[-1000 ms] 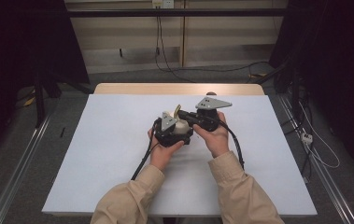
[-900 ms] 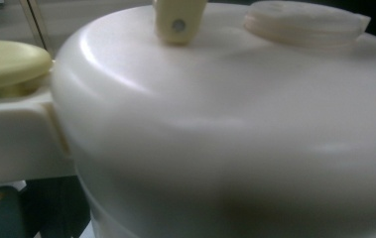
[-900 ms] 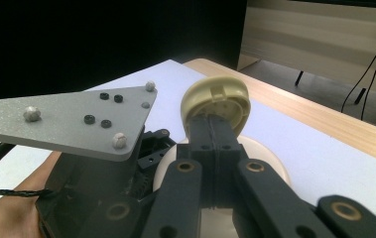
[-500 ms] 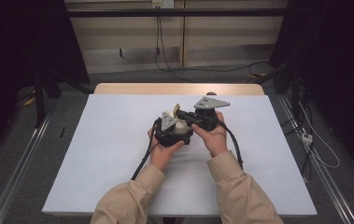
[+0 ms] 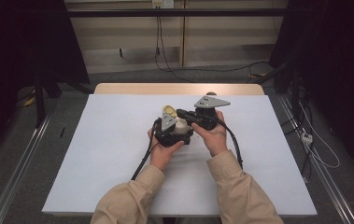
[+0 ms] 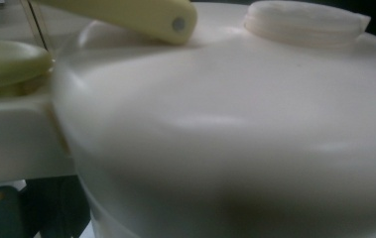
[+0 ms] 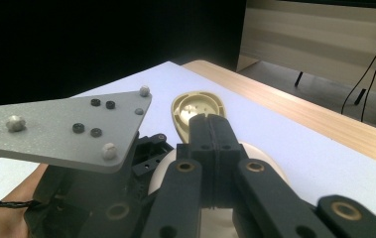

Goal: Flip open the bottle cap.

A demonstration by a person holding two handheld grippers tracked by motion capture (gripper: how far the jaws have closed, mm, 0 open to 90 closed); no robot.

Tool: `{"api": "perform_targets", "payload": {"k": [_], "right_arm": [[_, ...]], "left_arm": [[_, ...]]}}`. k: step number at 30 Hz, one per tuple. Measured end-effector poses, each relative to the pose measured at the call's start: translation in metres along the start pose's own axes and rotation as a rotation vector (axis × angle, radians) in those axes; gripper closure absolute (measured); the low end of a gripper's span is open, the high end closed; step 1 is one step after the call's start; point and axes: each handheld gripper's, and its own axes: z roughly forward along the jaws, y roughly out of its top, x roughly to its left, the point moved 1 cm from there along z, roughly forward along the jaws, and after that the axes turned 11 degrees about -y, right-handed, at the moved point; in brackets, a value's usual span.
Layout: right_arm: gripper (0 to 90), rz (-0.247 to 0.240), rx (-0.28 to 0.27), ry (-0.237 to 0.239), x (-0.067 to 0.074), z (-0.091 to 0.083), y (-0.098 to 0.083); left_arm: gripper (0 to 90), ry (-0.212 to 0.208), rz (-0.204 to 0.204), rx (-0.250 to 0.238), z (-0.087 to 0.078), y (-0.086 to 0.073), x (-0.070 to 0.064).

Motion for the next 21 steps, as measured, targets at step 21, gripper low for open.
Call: {"api": "perform_targets", "payload": {"k": [21], "right_arm": [[90.0,0.032,-0.01,0.012,-0.0053,-0.0094,-0.0013]], "left_arm": [[4.5,-0.011,0.002,0.026,-0.0049,0.0015,-0.0004]]}}
